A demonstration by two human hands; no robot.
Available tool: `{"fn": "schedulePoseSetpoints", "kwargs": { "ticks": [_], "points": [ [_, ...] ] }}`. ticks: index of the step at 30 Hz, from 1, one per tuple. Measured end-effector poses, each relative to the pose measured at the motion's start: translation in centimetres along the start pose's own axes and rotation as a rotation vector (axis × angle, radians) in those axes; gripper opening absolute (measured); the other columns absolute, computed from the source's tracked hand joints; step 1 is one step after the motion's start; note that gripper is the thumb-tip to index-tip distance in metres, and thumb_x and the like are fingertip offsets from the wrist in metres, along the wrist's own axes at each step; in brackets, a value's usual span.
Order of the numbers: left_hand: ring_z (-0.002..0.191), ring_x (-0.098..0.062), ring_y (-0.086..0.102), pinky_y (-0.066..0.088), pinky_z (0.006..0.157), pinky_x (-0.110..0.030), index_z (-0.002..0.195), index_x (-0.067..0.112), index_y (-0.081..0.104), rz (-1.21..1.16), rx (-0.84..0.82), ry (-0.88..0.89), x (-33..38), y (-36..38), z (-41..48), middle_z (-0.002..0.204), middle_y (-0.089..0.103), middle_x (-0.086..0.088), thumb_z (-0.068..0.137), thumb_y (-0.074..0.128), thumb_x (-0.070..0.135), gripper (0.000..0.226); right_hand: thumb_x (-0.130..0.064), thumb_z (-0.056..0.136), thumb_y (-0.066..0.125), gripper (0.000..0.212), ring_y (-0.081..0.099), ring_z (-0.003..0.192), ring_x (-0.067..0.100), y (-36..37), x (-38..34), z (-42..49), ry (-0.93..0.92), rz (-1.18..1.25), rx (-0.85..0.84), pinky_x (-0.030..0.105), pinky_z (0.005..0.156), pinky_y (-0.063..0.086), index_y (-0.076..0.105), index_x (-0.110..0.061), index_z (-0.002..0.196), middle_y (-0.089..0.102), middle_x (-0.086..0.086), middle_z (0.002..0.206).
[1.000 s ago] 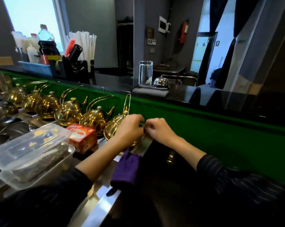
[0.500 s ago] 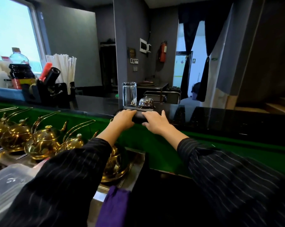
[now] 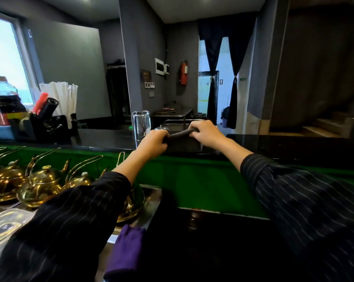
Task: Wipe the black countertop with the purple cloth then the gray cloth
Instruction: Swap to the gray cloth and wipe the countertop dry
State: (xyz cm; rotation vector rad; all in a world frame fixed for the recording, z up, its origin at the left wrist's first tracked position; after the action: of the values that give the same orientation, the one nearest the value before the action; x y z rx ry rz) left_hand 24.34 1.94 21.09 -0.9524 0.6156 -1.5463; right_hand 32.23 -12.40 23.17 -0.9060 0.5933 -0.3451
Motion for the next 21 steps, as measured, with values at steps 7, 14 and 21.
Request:
{"fn": "schedulePoseSetpoints", "kwargs": {
  "ticks": [7,14,21],
  "points": [
    [0.088,-0.022,0.061,0.043,0.071,-0.026,0.095,0.006,0.068,-0.312,-0.077,0.001,10.3,1.7,1.3,0.086,0.065,-0.008,0.076,0.063,0.002,0.02,-0.013,0.091,0.062,0.004,0.056,0.085,0.017,-9.8,5.4,-5.9,0.099,0.239,0.068,0.025,0.068,0.045,0.065,-0.01,0.094,0.059,0.005,0.092],
    [0.09,-0.017,0.066,0.054,0.086,-0.03,0.101,0.01,0.067,-1.029,-0.392,0.038,24.6,7.2,0.3,0.097,0.07,-0.007,0.08,0.068,0.0,0.023,-0.005,0.085,0.069,0.014,0.063,0.1,0.025,-15.0,8.8,-13.4,0.073,0.3,-0.081,0.036,0.091,0.05,0.072,-0.005,0.099,0.068,0.01,0.101],
    [0.088,-0.025,0.068,0.053,0.08,-0.034,0.096,0.007,0.071,-1.325,-0.412,-0.131,31.2,12.1,-1.4,0.091,0.074,-0.009,0.081,0.067,0.002,0.017,-0.017,0.074,0.082,0.038,0.059,0.092,0.021,-18.9,14.9,-22.2,0.28,0.41,0.183,0.037,0.089,0.05,0.061,-0.015,0.106,0.06,0.007,0.099]
  ]
}}
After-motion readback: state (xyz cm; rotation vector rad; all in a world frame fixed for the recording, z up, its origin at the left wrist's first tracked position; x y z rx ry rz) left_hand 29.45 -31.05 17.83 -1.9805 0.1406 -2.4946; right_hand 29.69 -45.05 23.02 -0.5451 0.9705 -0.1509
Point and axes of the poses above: each hand's wrist, its own z-axis towards the middle knuckle, its own y-axis out of the palm, x = y × z, the point moved 7 cm from there along z, towards the middle knuckle
